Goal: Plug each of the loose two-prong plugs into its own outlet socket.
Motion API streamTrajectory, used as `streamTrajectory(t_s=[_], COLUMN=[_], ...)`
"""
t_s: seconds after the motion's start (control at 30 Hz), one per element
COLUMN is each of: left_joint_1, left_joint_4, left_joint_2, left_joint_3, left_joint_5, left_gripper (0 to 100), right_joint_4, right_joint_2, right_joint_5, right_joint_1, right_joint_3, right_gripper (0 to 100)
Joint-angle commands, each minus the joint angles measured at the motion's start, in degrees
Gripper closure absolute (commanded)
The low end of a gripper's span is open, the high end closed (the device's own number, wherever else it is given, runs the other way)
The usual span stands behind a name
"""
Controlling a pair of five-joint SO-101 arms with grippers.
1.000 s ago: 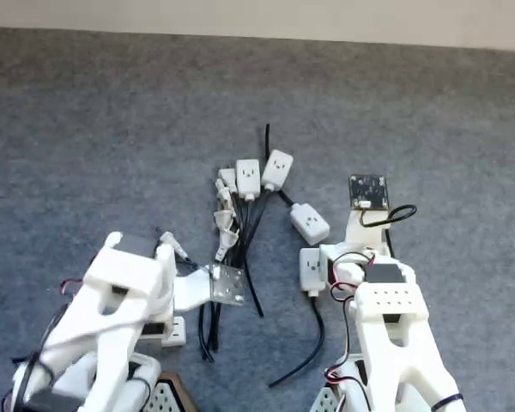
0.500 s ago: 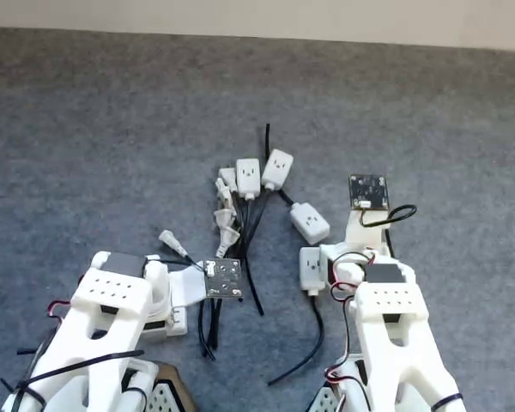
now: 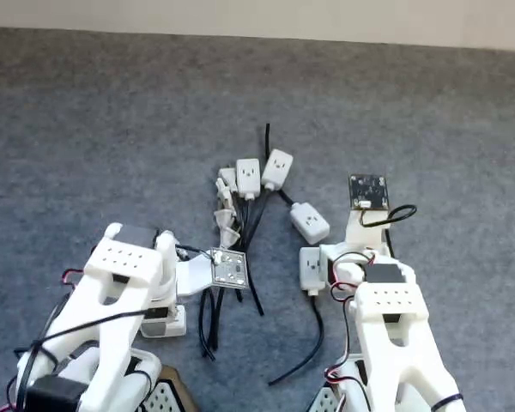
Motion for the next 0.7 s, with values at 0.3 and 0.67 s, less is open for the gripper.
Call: streamTrajectory(t_s=[0.3, 0.67], left_joint_1=[1.01, 1.45], left_joint_4=[9.14, 4.04], left_joint_2=[-0.48, -0.40], left_joint_3=[-11.65, -3.56], left_joint_5=[3.34, 3.52], left_gripper=[84, 83], right_joint_4=[-1.27, -1.27], right_joint_2=[-1.45, -1.45], right_joint_5=[0.00, 0.00], right_joint_1=[-0.31, -0.31], right_joint_3=[-0.40, -0.40], right_gripper=[94.3, 94.3])
